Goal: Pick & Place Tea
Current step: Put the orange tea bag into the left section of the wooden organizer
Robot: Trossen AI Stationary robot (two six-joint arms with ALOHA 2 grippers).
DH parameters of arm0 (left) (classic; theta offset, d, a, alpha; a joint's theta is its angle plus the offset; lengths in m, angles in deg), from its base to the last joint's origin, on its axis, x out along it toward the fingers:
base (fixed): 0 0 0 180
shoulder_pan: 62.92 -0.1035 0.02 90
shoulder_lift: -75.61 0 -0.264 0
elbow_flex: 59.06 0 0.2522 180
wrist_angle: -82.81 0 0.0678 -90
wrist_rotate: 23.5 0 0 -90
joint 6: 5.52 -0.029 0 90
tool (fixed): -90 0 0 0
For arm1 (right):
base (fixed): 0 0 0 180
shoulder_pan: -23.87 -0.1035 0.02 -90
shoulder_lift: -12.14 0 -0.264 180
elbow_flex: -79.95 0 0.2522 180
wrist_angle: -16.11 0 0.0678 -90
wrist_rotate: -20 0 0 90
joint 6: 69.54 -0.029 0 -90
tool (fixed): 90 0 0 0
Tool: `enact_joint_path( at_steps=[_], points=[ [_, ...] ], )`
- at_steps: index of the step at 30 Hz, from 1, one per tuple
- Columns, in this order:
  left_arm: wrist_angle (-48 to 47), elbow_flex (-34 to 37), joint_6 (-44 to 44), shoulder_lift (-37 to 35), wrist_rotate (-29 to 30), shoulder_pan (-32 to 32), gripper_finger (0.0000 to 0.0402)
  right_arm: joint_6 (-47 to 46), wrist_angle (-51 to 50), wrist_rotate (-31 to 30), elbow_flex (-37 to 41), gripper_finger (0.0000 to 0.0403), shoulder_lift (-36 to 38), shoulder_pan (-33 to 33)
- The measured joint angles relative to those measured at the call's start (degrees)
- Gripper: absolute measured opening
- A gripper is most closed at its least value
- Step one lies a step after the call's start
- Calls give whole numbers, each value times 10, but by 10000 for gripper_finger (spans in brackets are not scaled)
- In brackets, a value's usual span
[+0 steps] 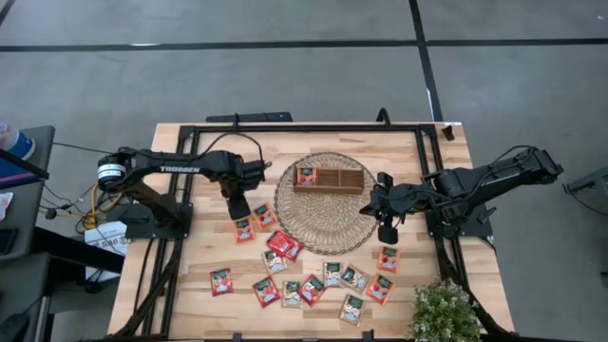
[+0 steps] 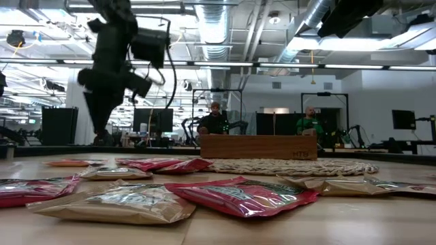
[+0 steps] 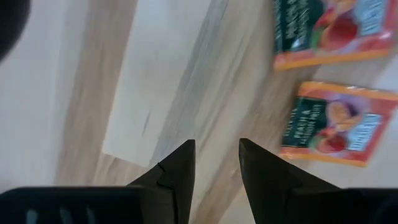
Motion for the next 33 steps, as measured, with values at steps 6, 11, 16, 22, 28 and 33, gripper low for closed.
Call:
enact_joint_path(
  at_steps=[6, 11, 16, 22, 28, 33],
  points=[
    [52, 55, 10, 0, -21, 16, 118, 0, 0, 0, 0, 0, 0, 0],
    [80, 60, 10, -1, -73, 58, 118, 0, 0, 0, 0, 0, 0, 0],
    [106, 60, 10, -10, -78, 103, 118, 0, 0, 0, 0, 0, 0, 0],
    [107, 60, 21, -10, -71, 140, 118, 0, 0, 0, 0, 0, 0, 0],
    [113, 60, 39, -10, -24, 149, 118, 0, 0, 0, 0, 0, 0, 0],
    [114, 60, 49, -7, -4, 149, 118, 0, 0, 0, 0, 0, 0, 0]
  ],
)
